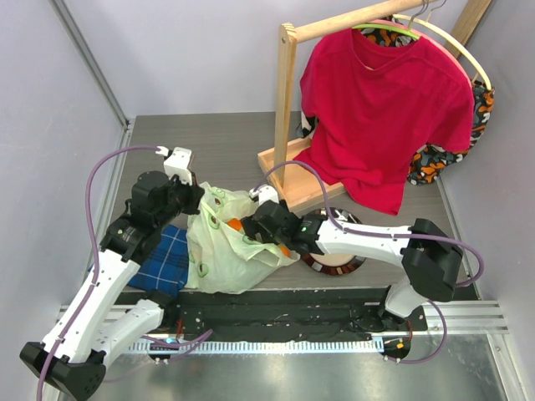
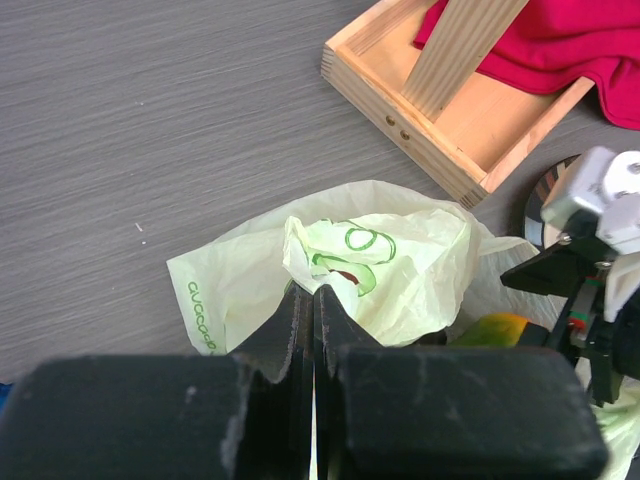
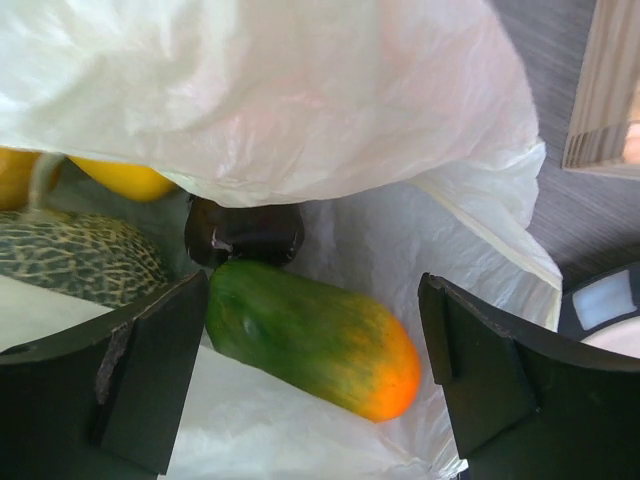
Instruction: Place the fruits into the plastic bag
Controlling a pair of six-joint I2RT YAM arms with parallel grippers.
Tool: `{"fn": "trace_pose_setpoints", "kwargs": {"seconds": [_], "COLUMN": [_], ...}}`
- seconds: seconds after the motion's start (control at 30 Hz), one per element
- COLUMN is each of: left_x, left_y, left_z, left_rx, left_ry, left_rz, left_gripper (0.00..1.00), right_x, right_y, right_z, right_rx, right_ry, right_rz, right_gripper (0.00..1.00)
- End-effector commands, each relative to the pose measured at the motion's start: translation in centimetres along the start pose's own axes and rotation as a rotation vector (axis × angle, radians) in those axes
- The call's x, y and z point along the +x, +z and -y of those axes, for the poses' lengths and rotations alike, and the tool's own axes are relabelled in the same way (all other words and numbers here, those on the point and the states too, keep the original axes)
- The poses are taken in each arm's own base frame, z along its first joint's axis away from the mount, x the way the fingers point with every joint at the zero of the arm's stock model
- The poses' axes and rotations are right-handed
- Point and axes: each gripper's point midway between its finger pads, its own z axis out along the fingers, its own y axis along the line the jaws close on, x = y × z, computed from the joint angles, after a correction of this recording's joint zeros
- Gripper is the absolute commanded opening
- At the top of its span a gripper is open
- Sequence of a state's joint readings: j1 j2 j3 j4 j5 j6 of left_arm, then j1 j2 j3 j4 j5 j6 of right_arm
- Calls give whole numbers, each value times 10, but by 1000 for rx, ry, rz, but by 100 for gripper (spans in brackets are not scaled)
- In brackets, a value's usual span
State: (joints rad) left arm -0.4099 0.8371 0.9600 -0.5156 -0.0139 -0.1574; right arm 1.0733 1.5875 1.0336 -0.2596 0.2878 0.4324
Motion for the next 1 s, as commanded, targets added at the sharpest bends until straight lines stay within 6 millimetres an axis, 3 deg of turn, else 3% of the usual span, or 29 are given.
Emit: {"fn": "trace_pose_setpoints", "kwargs": {"seconds": [0.0,0.1,0.37,0.43,0.47,0.57,0.67,0.7,0.8,0.83,0.97], "left_x": [-12,-12,-12,-13,-13,-13,-12,-12,-12,-11,-14], "left_y": [2,2,1,1,0,0,0,1,2,2,2], "left_z": [3,2,3,2,2,2,3,3,2,2,3], "left_rx": [13,11,13,12,12,12,13,13,11,11,14], "left_ry": [-6,-6,-6,-6,-6,-6,-6,-6,-6,-6,0], "left_rz": [45,45,48,50,50,51,49,48,47,45,55], "left_gripper": [0,0,0,0,0,0,0,0,0,0,0], "right_x": [-42,-55,-80,-80,-93,-103,-111,-114,-122,-125,-141], "right_y": [-16,-12,18,23,24,28,35,37,38,37,16], "right_z": [-5,-13,-1,1,0,7,20,25,34,35,39], "right_rx": [-16,-40,54,59,48,81,130,151,181,179,183], "right_ry": [36,49,105,107,126,128,134,130,116,110,73], "right_rz": [141,182,271,274,324,367,385,388,397,403,425], "right_gripper": [95,97,97,95,94,87,73,61,43,40,9]}}
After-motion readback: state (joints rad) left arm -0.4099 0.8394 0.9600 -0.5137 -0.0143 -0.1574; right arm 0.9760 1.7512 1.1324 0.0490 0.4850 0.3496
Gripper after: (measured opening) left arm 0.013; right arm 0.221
